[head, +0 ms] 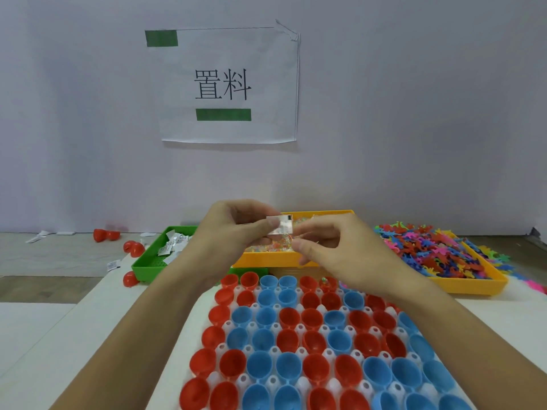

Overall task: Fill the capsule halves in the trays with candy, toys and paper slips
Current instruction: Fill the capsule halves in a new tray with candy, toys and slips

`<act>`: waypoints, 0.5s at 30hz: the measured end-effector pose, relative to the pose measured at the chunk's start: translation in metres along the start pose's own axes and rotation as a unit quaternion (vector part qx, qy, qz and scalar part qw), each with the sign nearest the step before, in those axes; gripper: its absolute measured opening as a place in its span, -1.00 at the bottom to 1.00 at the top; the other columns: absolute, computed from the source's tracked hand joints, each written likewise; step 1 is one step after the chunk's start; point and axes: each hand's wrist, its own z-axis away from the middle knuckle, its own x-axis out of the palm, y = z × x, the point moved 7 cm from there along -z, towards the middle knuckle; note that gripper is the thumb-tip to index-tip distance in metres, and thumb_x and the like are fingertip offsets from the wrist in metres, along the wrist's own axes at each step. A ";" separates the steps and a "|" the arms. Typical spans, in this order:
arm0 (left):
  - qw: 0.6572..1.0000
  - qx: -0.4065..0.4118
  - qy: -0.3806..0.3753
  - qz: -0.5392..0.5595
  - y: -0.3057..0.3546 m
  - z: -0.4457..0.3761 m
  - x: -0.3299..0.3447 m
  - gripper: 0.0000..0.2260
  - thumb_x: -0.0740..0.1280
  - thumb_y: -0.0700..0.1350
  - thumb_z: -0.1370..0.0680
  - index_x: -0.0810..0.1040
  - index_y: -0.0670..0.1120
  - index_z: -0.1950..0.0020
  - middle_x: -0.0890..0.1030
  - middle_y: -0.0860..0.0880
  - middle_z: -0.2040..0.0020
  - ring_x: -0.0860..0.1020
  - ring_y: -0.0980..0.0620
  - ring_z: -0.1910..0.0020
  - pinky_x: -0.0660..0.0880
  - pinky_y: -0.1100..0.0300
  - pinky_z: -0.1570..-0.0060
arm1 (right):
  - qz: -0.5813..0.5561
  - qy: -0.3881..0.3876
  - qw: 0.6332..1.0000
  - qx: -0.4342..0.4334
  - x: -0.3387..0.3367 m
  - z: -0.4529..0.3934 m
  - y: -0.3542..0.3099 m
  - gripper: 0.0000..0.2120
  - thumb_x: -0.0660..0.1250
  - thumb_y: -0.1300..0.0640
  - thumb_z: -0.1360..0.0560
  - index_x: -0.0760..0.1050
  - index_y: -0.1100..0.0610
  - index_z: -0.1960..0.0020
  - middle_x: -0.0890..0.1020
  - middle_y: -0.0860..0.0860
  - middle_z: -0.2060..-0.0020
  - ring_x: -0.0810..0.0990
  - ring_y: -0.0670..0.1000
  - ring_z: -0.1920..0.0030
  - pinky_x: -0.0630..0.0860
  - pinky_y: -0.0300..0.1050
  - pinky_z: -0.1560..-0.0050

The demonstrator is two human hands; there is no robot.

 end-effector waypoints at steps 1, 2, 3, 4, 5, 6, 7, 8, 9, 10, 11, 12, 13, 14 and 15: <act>1.000 0.002 -0.016 0.001 0.002 0.001 0.006 -0.92 0.45 -0.23 -0.50 0.67 -0.21 0.04 0.71 -0.19 0.12 0.67 -0.02 0.18 0.63 0.20 0.10 | -0.030 -0.003 1.000 -0.002 0.000 0.001 -0.002 -0.84 0.41 0.03 -0.54 0.65 -0.01 -0.11 0.73 -0.10 0.14 0.71 -0.14 0.16 0.60 -0.32 0.12; 1.000 0.006 -0.029 -0.002 0.004 0.003 0.011 -0.91 0.45 -0.22 -0.49 0.67 -0.21 0.04 0.71 -0.19 0.11 0.67 -0.02 0.17 0.62 0.17 0.09 | -0.054 0.000 0.999 -0.006 -0.001 0.001 -0.004 -0.87 0.40 0.04 -0.55 0.66 -0.01 -0.08 0.74 -0.10 0.15 0.71 -0.13 0.17 0.58 -0.34 0.18; 0.999 0.012 -0.036 -0.008 0.005 0.005 0.015 -0.92 0.46 -0.21 -0.49 0.67 -0.20 0.04 0.71 -0.17 0.11 0.67 -0.02 0.17 0.62 0.16 0.08 | -0.070 0.010 0.997 -0.010 -0.003 0.001 -0.005 -0.89 0.40 0.05 -0.55 0.67 0.01 -0.04 0.74 -0.09 0.17 0.71 -0.12 0.18 0.55 -0.36 0.22; 0.999 0.017 -0.037 -0.017 0.006 0.006 0.018 -0.92 0.46 -0.20 -0.49 0.67 -0.18 0.05 0.71 -0.16 0.12 0.67 0.00 0.17 0.62 0.16 0.08 | -0.078 0.025 0.997 -0.012 -0.005 0.001 -0.005 -0.91 0.40 0.07 -0.55 0.67 0.03 -0.01 0.74 -0.08 0.20 0.71 -0.12 0.20 0.52 -0.39 0.24; 0.999 0.020 -0.034 -0.026 0.007 0.006 0.020 -0.93 0.46 -0.19 -0.50 0.67 -0.17 0.06 0.71 -0.15 0.13 0.67 0.01 0.18 0.62 0.17 0.09 | -0.081 0.040 0.996 -0.011 -0.007 0.001 -0.004 -0.92 0.41 0.09 -0.54 0.68 0.05 0.02 0.74 -0.06 0.23 0.71 -0.12 0.21 0.51 -0.40 0.25; 0.999 0.021 -0.030 -0.035 0.007 0.006 0.021 -0.94 0.46 -0.19 -0.50 0.67 -0.17 0.07 0.71 -0.15 0.15 0.66 0.02 0.21 0.61 0.18 0.11 | -0.084 0.054 0.995 -0.009 -0.009 0.000 -0.002 -0.93 0.43 0.10 -0.53 0.68 0.06 0.04 0.73 -0.05 0.25 0.70 -0.12 0.23 0.50 -0.41 0.26; 0.999 0.021 -0.026 -0.043 0.006 0.006 0.022 -0.94 0.46 -0.19 -0.50 0.66 -0.18 0.07 0.71 -0.15 0.18 0.65 0.03 0.24 0.61 0.18 0.13 | -0.087 0.065 0.994 -0.006 -0.011 0.000 -0.001 -0.94 0.43 0.11 -0.53 0.67 0.07 0.05 0.73 -0.04 0.27 0.70 -0.12 0.24 0.50 -0.41 0.28; 0.998 0.018 -0.023 -0.050 0.005 0.006 0.022 -0.93 0.46 -0.19 -0.50 0.65 -0.19 0.07 0.71 -0.14 0.21 0.65 0.04 0.26 0.60 0.18 0.13 | -0.089 0.073 0.993 -0.003 -0.013 0.000 0.001 -0.95 0.44 0.11 -0.53 0.67 0.07 0.06 0.73 -0.04 0.29 0.70 -0.12 0.25 0.49 -0.41 0.28; 0.998 0.014 -0.021 -0.055 0.003 0.006 0.023 -0.92 0.46 -0.18 -0.50 0.65 -0.19 0.07 0.70 -0.13 0.23 0.64 0.05 0.27 0.60 0.16 0.13 | -0.089 0.077 0.993 0.000 -0.014 0.000 0.002 -0.95 0.44 0.10 -0.52 0.67 0.07 0.05 0.72 -0.04 0.30 0.70 -0.12 0.25 0.50 -0.40 0.28; 0.998 0.010 -0.020 -0.058 0.002 0.006 0.024 -0.91 0.46 -0.17 -0.50 0.65 -0.19 0.07 0.70 -0.12 0.25 0.64 0.05 0.28 0.60 0.15 0.12 | -0.085 0.078 0.993 0.001 -0.015 -0.001 0.003 -0.94 0.44 0.09 -0.52 0.67 0.06 0.04 0.72 -0.04 0.30 0.70 -0.12 0.25 0.50 -0.39 0.28; 0.998 0.006 -0.021 -0.060 0.000 0.006 0.024 -0.91 0.47 -0.15 -0.50 0.65 -0.17 0.08 0.70 -0.11 0.27 0.64 0.05 0.28 0.60 0.13 0.11 | -0.081 0.076 0.994 0.002 -0.015 -0.001 0.004 -0.93 0.44 0.08 -0.52 0.67 0.05 0.02 0.72 -0.05 0.30 0.70 -0.13 0.25 0.50 -0.39 0.27; 0.998 0.003 -0.024 -0.064 -0.001 0.006 0.025 -0.90 0.47 -0.14 -0.50 0.65 -0.16 0.08 0.70 -0.10 0.27 0.64 0.04 0.27 0.60 0.12 0.10 | -0.078 0.075 0.994 0.003 -0.016 -0.001 0.004 -0.92 0.43 0.07 -0.52 0.68 0.04 0.02 0.72 -0.05 0.30 0.69 -0.13 0.24 0.51 -0.38 0.27; 0.997 0.001 -0.026 -0.070 -0.001 0.006 0.025 -0.90 0.47 -0.12 -0.49 0.65 -0.14 0.09 0.70 -0.08 0.27 0.64 0.04 0.27 0.60 0.11 0.09 | -0.077 0.076 0.994 0.005 -0.017 -0.001 0.005 -0.92 0.43 0.07 -0.52 0.68 0.05 0.02 0.72 -0.05 0.30 0.69 -0.13 0.25 0.51 -0.38 0.26; 0.997 0.001 -0.026 -0.076 -0.001 0.006 0.024 -0.90 0.47 -0.11 -0.49 0.65 -0.12 0.10 0.71 -0.07 0.26 0.65 0.04 0.26 0.59 0.11 0.10 | -0.077 0.080 0.994 0.008 -0.018 -0.002 0.006 -0.92 0.44 0.08 -0.52 0.68 0.05 0.02 0.72 -0.05 0.31 0.69 -0.13 0.26 0.51 -0.38 0.27; 0.997 0.001 -0.024 -0.080 0.000 0.006 0.023 -0.91 0.47 -0.10 -0.49 0.65 -0.11 0.10 0.71 -0.06 0.25 0.65 0.03 0.26 0.59 0.10 0.10 | -0.074 0.087 0.993 0.013 -0.021 -0.002 0.008 -0.93 0.44 0.09 -0.52 0.68 0.06 0.04 0.72 -0.05 0.32 0.69 -0.13 0.27 0.50 -0.39 0.28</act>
